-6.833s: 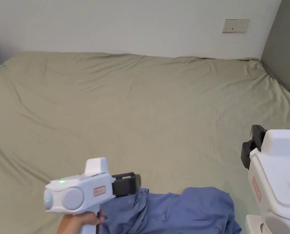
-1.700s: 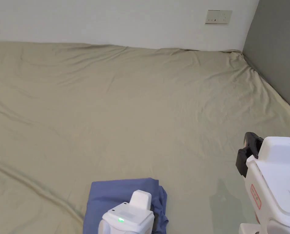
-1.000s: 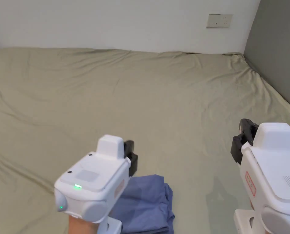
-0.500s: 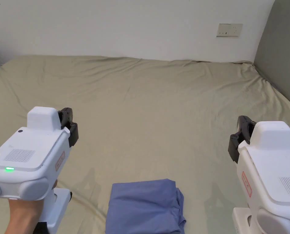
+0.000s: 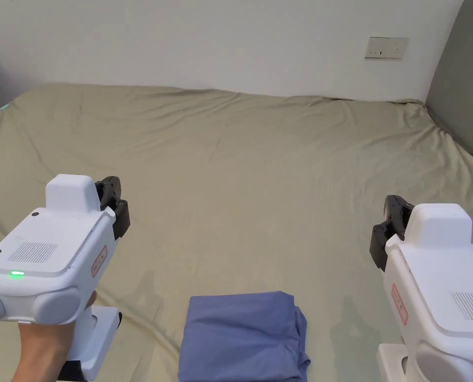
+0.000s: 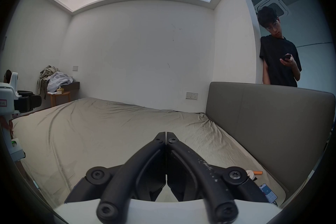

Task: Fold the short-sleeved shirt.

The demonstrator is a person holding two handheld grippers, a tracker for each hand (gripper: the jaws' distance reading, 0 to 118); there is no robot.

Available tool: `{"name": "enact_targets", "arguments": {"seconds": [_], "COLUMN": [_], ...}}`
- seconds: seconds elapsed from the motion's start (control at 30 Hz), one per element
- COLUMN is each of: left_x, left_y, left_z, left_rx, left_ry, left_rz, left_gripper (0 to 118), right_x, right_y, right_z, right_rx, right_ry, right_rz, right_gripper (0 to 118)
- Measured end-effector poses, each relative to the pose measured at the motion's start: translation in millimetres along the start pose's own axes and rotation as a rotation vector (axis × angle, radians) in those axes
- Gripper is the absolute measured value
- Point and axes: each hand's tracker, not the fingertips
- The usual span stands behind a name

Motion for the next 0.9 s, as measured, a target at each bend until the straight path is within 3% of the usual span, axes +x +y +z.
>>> {"name": "enact_targets", "arguments": {"seconds": [0.27, 0.6, 0.7, 0.9], "left_x": [-2.1, -5.7, -7.1, -8.7], "left_y": [-4.4, -12.5, -17.6, -37.1], "left_z": [0.7, 1.9, 0.9, -8.3], "left_rx": [-0.014, -0.047, -0.068, -0.220], "left_ry": [-0.014, -0.023, -0.031, -0.087], "left_rz": [0.007, -0.001, 0.004, 0.071], "left_gripper": [0, 0, 0, 0], "right_x": [-30.8, -95.8, -108.0, -115.7], "right_y": [-45.6, -162.5, -190.8, -216.2], "right_z": [-30.4, -80.4, -85.1, -87.7], "right_rx": [-0.145, -0.541, -0.641, -0.691], "right_ry": [0.087, 0.240, 0.272, 0.250], "right_rz": [0.013, 0.062, 0.041, 0.047], "right_gripper": [2, 2, 2, 1]}}
